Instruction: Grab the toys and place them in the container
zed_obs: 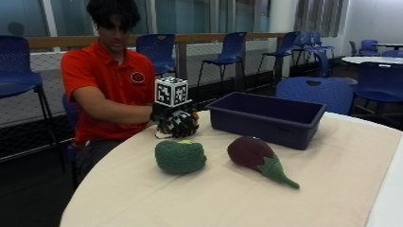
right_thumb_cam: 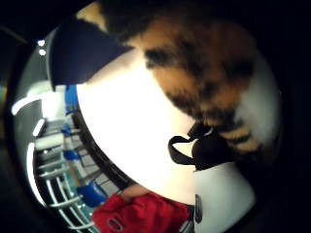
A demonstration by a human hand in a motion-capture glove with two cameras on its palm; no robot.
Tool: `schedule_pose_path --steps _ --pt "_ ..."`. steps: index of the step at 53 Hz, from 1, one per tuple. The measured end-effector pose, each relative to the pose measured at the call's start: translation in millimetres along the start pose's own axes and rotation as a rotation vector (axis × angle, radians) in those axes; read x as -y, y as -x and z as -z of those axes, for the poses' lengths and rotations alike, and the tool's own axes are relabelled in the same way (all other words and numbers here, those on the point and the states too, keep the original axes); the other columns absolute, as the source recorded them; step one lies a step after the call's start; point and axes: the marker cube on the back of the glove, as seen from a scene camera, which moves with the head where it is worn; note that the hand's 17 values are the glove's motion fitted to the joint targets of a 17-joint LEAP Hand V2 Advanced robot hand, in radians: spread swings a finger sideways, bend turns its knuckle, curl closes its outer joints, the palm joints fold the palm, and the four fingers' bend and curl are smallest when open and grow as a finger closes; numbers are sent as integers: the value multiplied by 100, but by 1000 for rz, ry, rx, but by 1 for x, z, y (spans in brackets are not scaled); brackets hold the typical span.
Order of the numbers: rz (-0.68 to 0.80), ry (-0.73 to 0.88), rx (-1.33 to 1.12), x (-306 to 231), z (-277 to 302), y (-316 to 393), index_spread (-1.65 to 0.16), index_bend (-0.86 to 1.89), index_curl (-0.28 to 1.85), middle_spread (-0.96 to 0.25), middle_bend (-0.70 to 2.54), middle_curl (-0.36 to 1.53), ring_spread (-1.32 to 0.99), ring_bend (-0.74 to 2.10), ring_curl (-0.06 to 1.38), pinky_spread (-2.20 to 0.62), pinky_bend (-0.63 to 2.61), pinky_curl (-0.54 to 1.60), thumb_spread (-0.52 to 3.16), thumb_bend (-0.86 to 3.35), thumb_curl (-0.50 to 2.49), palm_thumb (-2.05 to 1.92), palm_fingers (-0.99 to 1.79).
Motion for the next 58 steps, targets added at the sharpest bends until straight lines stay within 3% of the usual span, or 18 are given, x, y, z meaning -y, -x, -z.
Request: schedule_pose_path --steps 13,24,35,47,50,51,55,58 --pt "34 -46 17 10 20 -11 -40 31 28 -32 35 16 -45 108 36 -43 116 35 107 21 51 64 82" --pt "5 -78 52 47 113 -19 -41 35 36 -41 34 20 -48 106 40 -45 107 36 87 21 64 69 88" --pt "78 -86 128 131 194 54 -42 33 41 -45 32 23 -50 104 42 -46 103 38 75 18 73 70 88" --pt "100 9 184 211 195 140 -44 29 46 -47 28 27 -51 102 45 -47 101 40 69 15 81 69 87" --pt "93 72 81 220 180 152 -45 21 46 -45 22 26 -51 102 46 -47 102 40 71 12 82 65 75" --pt "93 103 47 222 174 154 -44 7 42 -40 14 24 -50 100 45 -47 112 43 78 7 79 56 59" --pt "140 176 -7 221 154 150 -40 6 42 -26 15 25 -33 76 43 -29 123 50 98 -8 67 30 -15" --pt "184 147 55 217 148 138 -39 7 36 -19 14 24 -23 55 36 -20 126 47 103 -10 60 17 -28"
